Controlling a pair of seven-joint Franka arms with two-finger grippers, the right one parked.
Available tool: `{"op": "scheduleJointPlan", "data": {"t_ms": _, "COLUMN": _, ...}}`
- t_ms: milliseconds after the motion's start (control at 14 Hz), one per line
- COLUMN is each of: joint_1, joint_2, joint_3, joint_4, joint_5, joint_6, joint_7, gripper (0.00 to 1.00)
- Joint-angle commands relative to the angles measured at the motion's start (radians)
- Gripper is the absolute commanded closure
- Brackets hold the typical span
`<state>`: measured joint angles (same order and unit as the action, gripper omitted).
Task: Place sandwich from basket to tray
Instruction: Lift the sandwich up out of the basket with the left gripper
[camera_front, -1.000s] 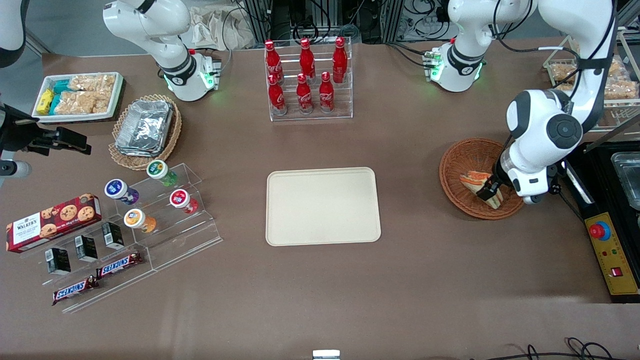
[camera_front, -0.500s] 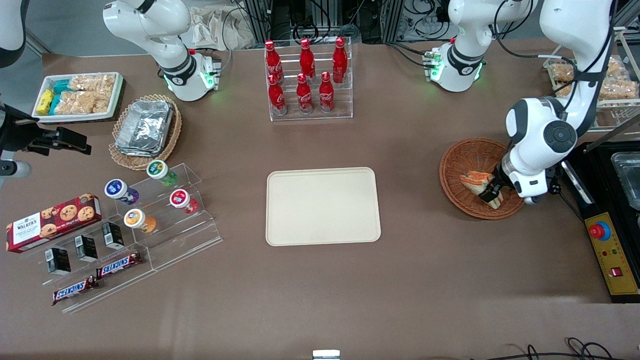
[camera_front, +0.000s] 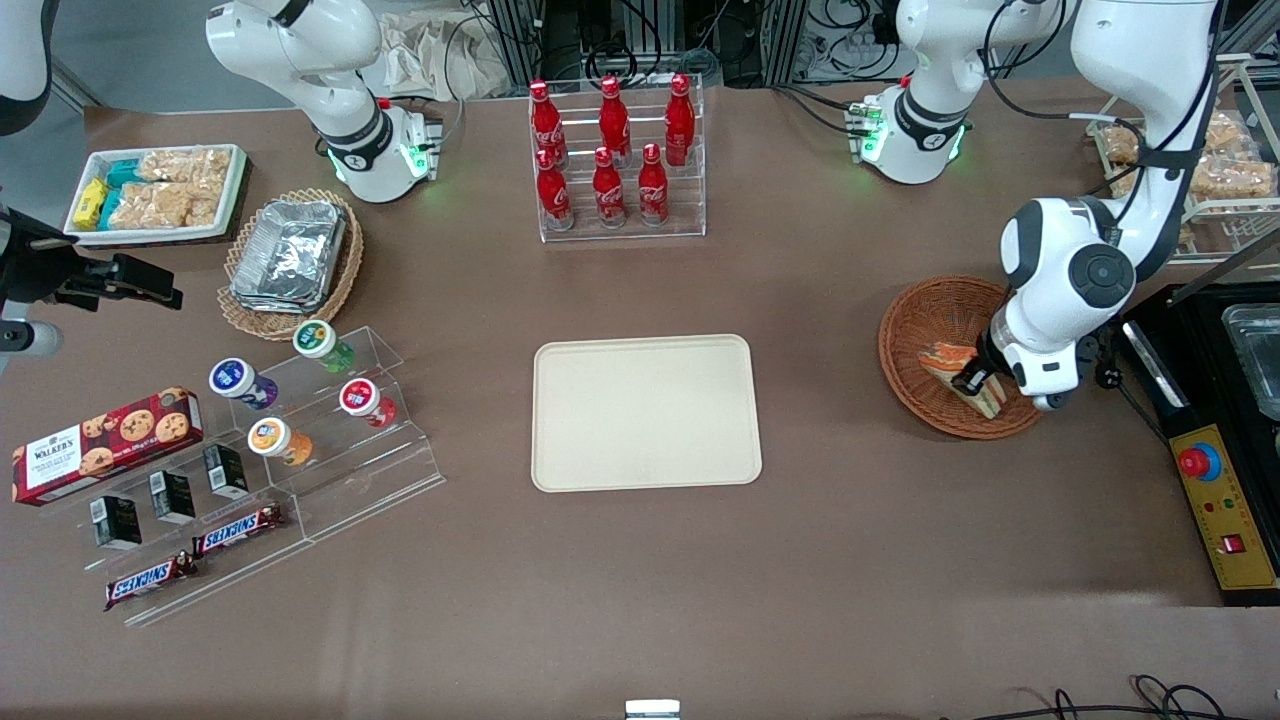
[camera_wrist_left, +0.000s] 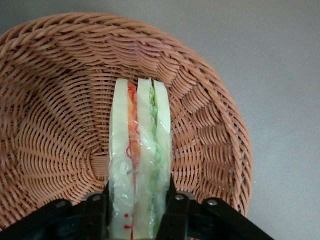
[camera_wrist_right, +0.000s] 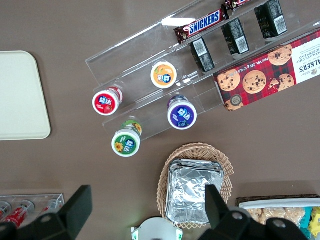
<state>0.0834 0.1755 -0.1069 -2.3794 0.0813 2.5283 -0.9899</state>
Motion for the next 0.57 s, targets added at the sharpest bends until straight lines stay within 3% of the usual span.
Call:
{"op": "scheduleJointPlan", "data": {"t_ms": 0, "joint_1": -0.004, "joint_2": -0.048, "joint_3": -0.005, "joint_4": -0.017, "joint_5": 0.031, "joint_6": 0.023, "joint_7": -0.032, "gripper": 1.0}}
{"op": "scheduleJointPlan", "data": {"t_ms": 214, "joint_1": -0.004, "joint_2": -0.105, "joint_3": -0.008, "joint_4": 0.032, "joint_5": 0.083, "joint_6": -0.118, "joint_7": 0.04, "gripper": 1.0}}
{"op": "scheduleJointPlan", "data": {"t_ms": 500, "joint_1": -0.004, "joint_2": -0.183, "joint_3": -0.008, "joint_4": 0.22, "joint_5": 0.083, "joint_6": -0.44, "joint_7": 0.356, "gripper": 1.0}}
